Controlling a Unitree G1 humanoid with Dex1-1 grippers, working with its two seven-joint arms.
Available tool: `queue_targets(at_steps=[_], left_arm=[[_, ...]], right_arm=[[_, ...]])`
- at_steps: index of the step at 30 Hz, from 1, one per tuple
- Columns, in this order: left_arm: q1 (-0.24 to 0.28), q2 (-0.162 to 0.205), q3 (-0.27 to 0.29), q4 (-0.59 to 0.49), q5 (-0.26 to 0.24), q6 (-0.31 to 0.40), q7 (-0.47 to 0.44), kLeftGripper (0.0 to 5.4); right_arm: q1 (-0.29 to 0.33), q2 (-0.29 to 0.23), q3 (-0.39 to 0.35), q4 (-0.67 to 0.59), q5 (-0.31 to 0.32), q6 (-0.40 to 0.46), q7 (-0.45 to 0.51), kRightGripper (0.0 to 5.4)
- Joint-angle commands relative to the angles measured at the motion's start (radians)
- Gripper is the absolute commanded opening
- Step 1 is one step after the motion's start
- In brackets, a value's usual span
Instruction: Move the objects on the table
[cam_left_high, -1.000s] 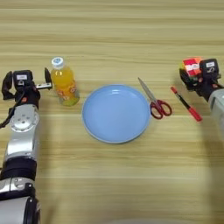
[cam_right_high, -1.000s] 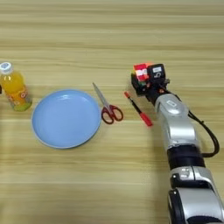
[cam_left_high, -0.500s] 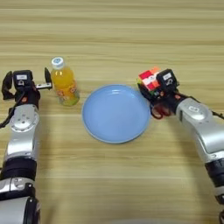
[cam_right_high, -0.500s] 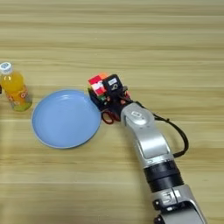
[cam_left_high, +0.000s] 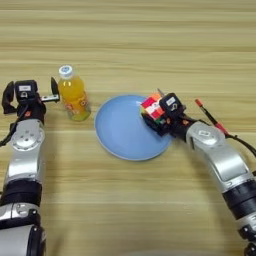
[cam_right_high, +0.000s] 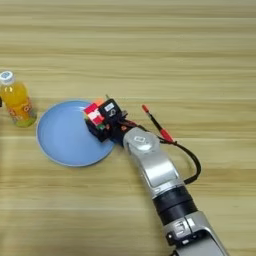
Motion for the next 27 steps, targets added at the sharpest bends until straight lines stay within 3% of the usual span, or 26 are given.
queue_targets(at_steps=[1,14,27], left_arm=[[-0.002,0.007,-0.002,-0.008,0.010,0.003,0.001,5.40],[0.001,0.006,-0.002,-0.013,0.010,0.003,0.002,5.40],[0.003,0.004,-0.003,-0.018,0.011,0.005,0.004,5.40]], right_arm=[[-0.025,0.015,0.014,0.037,-0.013,-0.015,0.014,3.33],[-0.021,0.025,0.019,0.058,-0.024,-0.044,0.024,3.33],[0.004,0.025,0.021,-0.034,-0.022,-0.127,0.030,4.87]])
